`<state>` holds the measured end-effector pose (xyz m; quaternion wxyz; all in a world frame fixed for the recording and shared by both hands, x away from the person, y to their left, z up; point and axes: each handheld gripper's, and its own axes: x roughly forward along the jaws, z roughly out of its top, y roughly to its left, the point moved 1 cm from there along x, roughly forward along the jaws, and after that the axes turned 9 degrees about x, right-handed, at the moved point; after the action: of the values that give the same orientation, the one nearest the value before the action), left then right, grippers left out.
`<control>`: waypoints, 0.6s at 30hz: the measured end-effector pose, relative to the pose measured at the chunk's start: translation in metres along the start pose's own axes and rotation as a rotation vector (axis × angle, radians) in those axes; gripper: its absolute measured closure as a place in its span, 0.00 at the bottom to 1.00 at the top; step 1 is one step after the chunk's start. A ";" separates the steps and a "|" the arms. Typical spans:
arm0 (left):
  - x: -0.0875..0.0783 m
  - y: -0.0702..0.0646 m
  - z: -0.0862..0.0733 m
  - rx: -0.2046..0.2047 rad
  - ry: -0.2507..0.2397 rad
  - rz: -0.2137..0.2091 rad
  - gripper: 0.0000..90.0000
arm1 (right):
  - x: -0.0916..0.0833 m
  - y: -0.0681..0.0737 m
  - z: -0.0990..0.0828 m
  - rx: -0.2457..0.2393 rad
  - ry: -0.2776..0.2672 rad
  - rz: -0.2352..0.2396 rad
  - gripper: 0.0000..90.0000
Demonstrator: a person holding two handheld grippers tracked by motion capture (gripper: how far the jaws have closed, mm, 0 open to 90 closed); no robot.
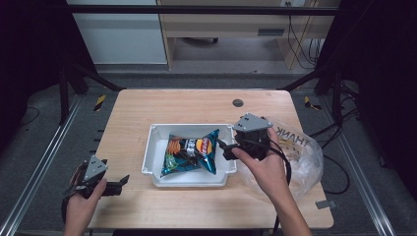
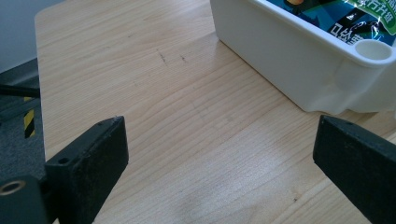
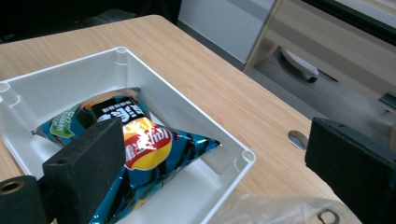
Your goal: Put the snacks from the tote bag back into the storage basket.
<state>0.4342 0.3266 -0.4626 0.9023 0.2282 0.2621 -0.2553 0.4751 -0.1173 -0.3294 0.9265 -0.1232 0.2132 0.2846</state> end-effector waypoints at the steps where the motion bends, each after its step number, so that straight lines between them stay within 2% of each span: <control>1: 0.000 0.000 0.000 0.000 0.000 0.000 0.03 | -0.002 -0.001 -0.001 0.003 0.000 -0.010 0.06; 18: 0.000 -0.001 0.000 0.001 0.001 -0.001 0.03 | -0.028 -0.010 -0.020 0.052 -0.002 -0.078 0.06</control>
<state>0.4338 0.3262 -0.4626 0.9019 0.2286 0.2625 -0.2559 0.4537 -0.1454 -0.3327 0.9399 -0.1072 0.2148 0.2428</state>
